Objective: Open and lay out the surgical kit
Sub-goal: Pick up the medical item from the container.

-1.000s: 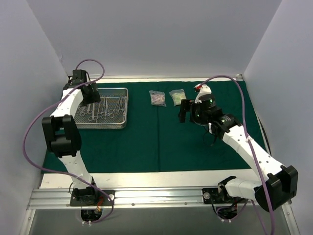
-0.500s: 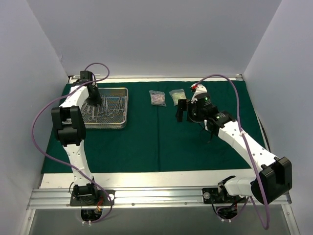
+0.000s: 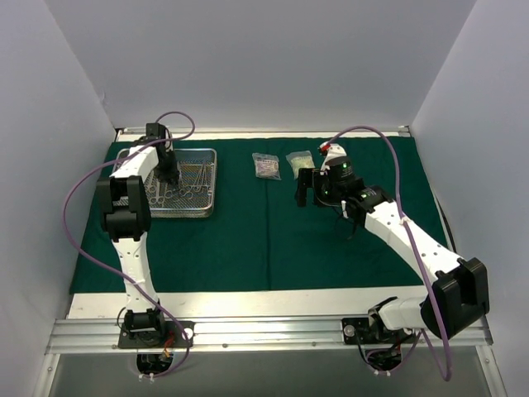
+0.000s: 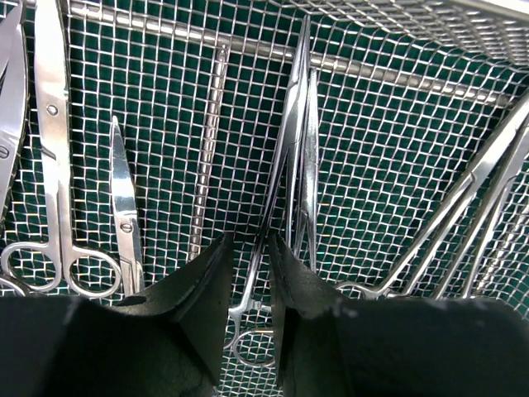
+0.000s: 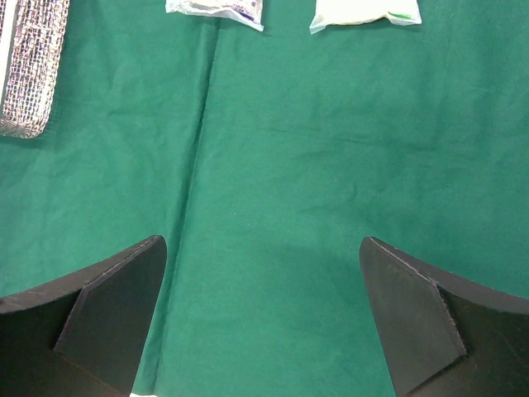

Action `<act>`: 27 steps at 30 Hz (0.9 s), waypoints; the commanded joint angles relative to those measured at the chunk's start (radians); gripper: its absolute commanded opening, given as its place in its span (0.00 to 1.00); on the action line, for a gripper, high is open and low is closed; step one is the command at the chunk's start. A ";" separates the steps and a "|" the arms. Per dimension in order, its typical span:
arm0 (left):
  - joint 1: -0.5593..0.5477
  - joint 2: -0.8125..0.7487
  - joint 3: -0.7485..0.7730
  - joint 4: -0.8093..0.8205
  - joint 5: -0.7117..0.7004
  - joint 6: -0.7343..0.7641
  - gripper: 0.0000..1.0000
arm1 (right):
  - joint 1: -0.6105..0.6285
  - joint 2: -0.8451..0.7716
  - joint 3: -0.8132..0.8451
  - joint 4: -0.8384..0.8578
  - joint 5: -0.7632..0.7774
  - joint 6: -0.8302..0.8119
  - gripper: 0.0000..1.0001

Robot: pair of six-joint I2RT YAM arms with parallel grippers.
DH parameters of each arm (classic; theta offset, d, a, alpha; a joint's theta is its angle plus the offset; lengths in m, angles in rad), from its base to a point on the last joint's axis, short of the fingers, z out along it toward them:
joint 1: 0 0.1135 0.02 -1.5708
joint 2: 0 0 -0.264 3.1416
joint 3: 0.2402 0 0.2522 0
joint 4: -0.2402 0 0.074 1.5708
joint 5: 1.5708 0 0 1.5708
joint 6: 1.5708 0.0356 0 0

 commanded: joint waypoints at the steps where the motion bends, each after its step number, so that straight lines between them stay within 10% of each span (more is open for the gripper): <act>1: -0.008 0.028 0.038 -0.019 -0.010 0.023 0.32 | 0.007 0.014 0.046 0.026 -0.007 0.008 0.98; 13: -0.008 0.024 0.030 -0.042 -0.047 0.032 0.03 | 0.009 0.010 0.033 0.033 -0.004 0.018 0.97; 27: -0.052 -0.179 0.070 -0.074 -0.127 0.015 0.02 | 0.046 -0.003 0.048 0.049 -0.001 0.016 0.97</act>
